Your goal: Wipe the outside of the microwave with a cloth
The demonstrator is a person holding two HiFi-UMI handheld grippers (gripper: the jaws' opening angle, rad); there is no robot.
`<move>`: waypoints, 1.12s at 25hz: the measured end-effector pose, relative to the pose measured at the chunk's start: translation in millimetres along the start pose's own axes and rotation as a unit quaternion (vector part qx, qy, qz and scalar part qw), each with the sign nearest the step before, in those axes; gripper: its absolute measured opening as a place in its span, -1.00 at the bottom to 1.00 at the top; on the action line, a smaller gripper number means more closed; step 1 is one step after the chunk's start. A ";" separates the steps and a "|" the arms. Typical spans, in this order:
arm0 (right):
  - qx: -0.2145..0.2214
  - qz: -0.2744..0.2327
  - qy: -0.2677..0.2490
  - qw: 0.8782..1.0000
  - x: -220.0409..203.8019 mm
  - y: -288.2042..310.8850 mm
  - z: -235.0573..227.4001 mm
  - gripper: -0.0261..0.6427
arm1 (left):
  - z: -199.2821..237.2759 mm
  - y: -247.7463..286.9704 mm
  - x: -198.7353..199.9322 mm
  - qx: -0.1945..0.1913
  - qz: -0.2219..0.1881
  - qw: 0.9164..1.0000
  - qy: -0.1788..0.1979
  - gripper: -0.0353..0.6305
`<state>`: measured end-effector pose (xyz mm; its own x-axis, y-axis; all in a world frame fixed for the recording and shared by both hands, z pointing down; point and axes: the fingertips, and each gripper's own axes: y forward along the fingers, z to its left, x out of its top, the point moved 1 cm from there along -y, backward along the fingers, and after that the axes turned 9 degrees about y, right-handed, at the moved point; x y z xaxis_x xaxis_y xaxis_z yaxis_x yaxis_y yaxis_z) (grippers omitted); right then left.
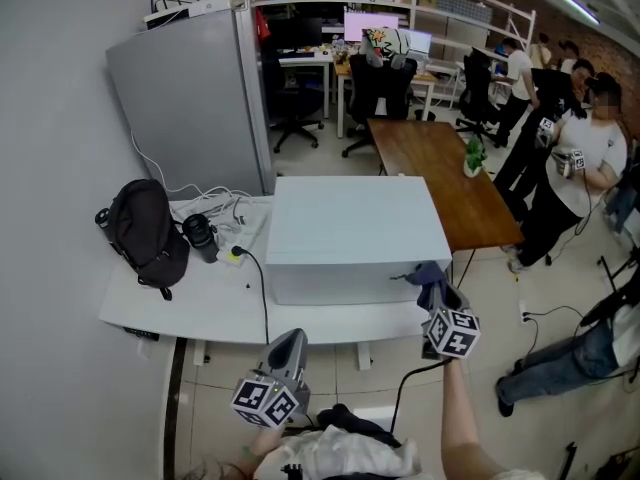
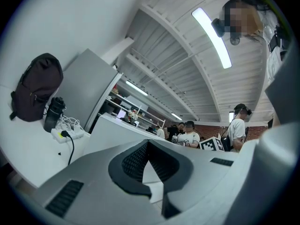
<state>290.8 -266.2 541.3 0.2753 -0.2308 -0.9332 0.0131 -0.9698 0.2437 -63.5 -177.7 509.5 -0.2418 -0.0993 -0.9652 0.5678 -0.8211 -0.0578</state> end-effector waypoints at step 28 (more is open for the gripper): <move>0.232 0.126 -0.117 0.957 -163.5 61.6 244.7 -0.69 | 33.8 -37.0 14.5 0.084 -0.021 0.996 -0.002 -0.94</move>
<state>11.4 -307.6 644.3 -0.0100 -0.4214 -0.9068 -0.4695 -0.7987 0.3764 -114.7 -167.8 506.3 -0.2663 -0.0642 -0.9618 0.4180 -0.9068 -0.0552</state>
